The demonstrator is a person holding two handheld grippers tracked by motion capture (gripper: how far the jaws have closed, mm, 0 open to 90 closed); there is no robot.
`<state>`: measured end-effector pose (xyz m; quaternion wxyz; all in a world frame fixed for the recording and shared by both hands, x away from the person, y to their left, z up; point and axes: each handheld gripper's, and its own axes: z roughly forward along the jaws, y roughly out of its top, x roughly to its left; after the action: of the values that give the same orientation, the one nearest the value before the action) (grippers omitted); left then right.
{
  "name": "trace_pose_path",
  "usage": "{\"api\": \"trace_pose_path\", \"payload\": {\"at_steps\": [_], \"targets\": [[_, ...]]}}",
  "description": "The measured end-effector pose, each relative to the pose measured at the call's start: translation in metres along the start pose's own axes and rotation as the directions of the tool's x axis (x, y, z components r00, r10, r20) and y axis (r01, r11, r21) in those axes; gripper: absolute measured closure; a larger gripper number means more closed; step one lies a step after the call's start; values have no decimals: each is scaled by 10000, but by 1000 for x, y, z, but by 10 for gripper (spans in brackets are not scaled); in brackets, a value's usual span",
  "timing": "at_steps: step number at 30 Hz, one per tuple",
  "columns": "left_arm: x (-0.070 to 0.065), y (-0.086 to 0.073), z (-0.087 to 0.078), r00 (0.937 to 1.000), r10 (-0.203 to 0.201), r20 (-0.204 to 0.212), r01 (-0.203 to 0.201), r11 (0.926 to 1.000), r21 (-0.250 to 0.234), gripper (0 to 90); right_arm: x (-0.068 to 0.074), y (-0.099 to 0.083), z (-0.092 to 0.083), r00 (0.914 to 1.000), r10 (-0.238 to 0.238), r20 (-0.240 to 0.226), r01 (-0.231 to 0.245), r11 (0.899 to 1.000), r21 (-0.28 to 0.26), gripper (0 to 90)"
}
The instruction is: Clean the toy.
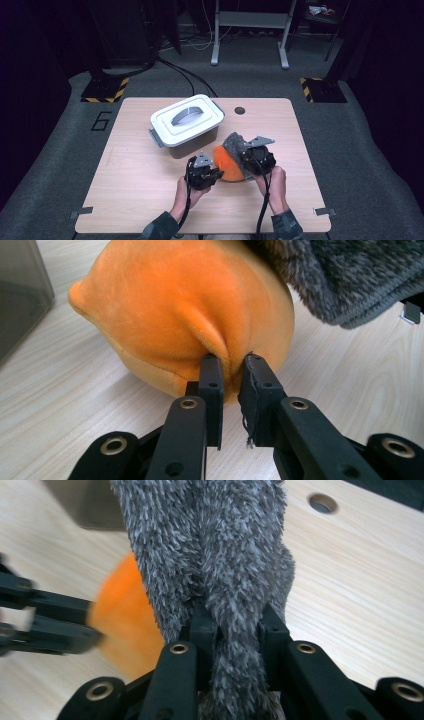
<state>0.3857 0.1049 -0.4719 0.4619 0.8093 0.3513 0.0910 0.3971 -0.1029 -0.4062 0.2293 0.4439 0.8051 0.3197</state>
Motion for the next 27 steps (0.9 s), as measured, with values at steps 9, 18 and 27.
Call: {"api": "trace_pose_path", "payload": {"at_steps": [9, 18, 27], "targets": [[-1, 0, 1, 10000, -58, 69, 57, 10000, 82, 800, 18, 3, 16, 9986, -457, -262, 463, 9987, 212, 747], [0, 0, 1, 9999, 60, 153, -62, 9999, 103, 800, 1, -4, 14, 9999, -109, -41, 110, 9994, 335, 747], [1, -1, 1, 9997, -131, 184, 129, 9999, 109, 801, -27, -23, 24, 9971, 652, 389, -682, 9942, 832, 747]]}}
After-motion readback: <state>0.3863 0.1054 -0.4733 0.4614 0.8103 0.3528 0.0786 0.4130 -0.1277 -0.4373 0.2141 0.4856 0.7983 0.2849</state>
